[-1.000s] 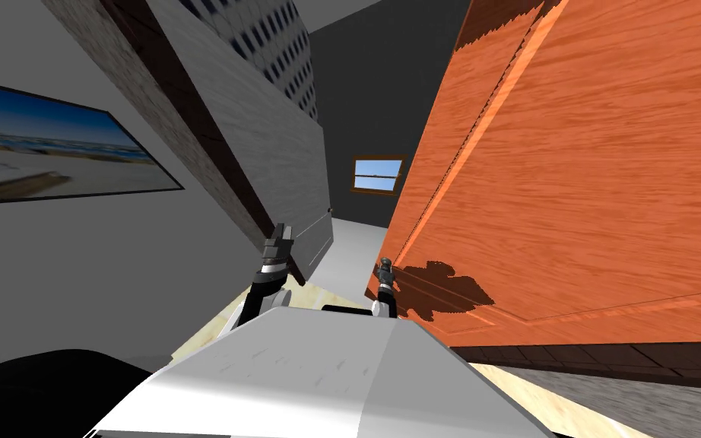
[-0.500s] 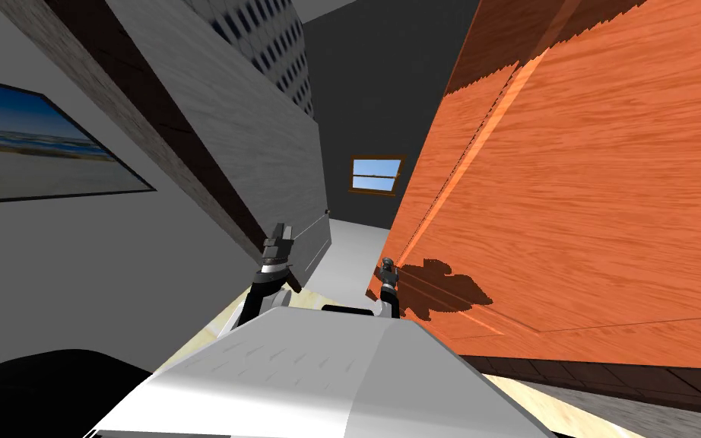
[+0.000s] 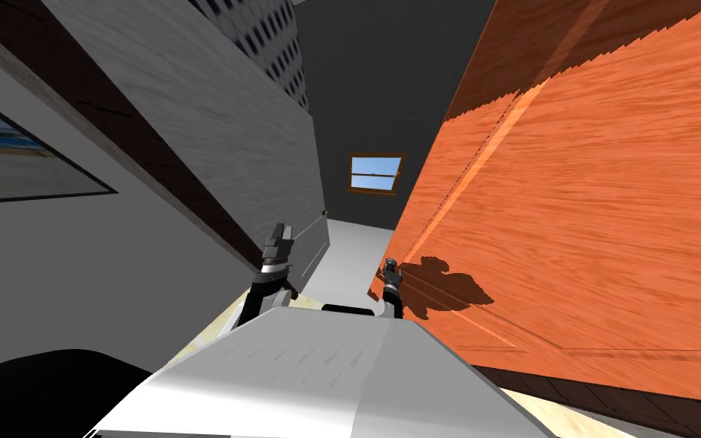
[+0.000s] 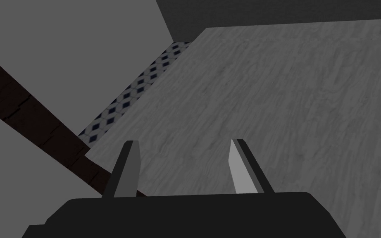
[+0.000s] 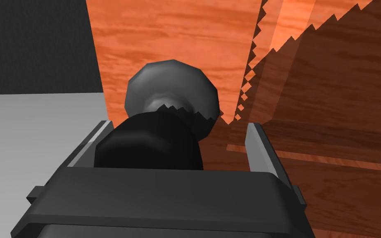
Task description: Push the door open
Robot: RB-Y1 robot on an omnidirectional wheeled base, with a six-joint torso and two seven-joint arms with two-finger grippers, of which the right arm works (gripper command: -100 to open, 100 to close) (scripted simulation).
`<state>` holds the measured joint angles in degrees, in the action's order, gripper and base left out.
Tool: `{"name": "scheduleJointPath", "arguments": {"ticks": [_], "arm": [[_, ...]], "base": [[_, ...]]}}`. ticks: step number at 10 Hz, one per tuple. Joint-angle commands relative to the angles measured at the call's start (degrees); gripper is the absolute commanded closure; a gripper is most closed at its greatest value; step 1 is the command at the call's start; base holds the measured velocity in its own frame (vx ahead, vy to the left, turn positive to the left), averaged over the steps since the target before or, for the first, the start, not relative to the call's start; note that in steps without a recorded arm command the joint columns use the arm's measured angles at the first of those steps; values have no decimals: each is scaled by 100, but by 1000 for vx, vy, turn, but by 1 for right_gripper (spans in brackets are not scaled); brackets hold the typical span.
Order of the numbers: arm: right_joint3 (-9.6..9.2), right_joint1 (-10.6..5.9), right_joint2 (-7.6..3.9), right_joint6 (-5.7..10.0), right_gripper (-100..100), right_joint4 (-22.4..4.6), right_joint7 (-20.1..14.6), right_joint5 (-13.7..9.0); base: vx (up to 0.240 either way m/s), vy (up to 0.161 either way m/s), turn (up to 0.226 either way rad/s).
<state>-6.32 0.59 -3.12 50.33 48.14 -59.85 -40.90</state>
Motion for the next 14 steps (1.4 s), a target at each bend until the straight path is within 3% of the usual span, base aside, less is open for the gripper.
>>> {"name": "scheduleJointPath", "arguments": {"ticks": [1,6,12,13,14], "arm": [[127,-111,-77,133,100,-161,-34,-52],[424,-140,-4,172,100,-177,29,-242],[746,-171,228,214,100,-195,98,-448],[688,-147,230,208,100,-213,86,-417],[774,-140,145,226,100,-202,107,-481]], "base": [[111,8,-30],[153,15,-58],[210,22,-70],[81,6,-22],[119,-2,-20]]}}
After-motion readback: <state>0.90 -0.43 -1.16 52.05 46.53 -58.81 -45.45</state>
